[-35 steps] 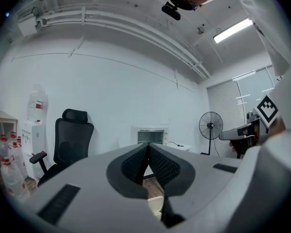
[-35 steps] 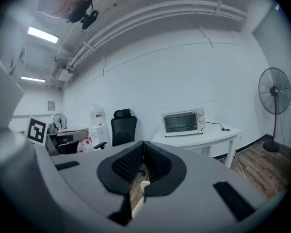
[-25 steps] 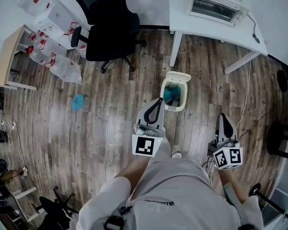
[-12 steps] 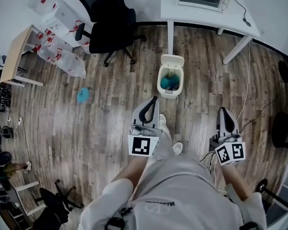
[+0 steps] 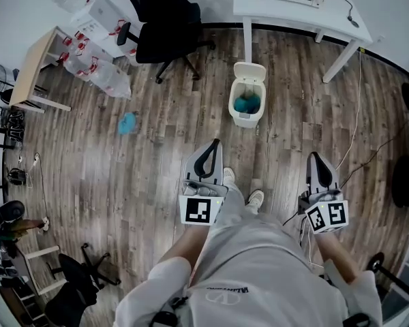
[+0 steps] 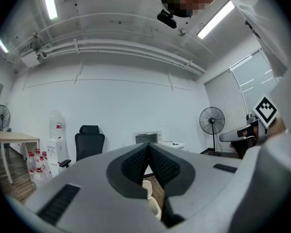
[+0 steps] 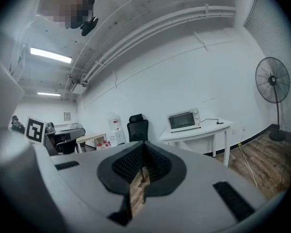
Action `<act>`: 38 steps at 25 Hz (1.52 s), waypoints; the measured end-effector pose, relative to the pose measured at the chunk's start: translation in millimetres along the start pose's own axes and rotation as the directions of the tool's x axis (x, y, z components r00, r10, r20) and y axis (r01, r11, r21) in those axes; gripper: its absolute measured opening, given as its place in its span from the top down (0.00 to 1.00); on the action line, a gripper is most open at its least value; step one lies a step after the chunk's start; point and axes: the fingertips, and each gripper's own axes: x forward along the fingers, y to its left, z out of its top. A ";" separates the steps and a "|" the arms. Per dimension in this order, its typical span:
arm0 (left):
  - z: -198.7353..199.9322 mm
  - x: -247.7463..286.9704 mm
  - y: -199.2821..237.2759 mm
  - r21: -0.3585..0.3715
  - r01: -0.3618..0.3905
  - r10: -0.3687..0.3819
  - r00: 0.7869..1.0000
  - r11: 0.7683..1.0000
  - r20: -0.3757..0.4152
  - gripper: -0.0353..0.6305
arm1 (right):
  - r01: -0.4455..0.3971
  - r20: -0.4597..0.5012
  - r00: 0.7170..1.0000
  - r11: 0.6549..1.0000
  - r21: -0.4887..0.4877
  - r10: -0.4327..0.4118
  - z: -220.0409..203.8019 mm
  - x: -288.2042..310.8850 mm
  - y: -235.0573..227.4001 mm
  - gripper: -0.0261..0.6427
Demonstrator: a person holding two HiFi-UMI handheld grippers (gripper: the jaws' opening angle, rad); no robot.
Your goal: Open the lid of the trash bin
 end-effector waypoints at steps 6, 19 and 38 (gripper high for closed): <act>12.9 -15.2 -1.5 0.002 0.001 -0.001 1.000 1.000 0.018 0.95 | 0.000 -0.003 1.000 1.000 0.016 0.000 -5.5 -5.6 4.4 0.94; 15.3 -41.0 44.2 -0.031 0.050 -0.048 0.998 0.998 0.036 0.95 | 0.077 0.004 0.997 0.997 0.006 -0.077 -6.0 -9.4 43.4 0.94; 17.0 -42.2 79.9 -0.025 0.067 -0.065 0.996 0.997 0.066 0.95 | 0.145 -0.014 0.989 0.989 -0.023 -0.146 -1.9 -12.2 60.4 0.94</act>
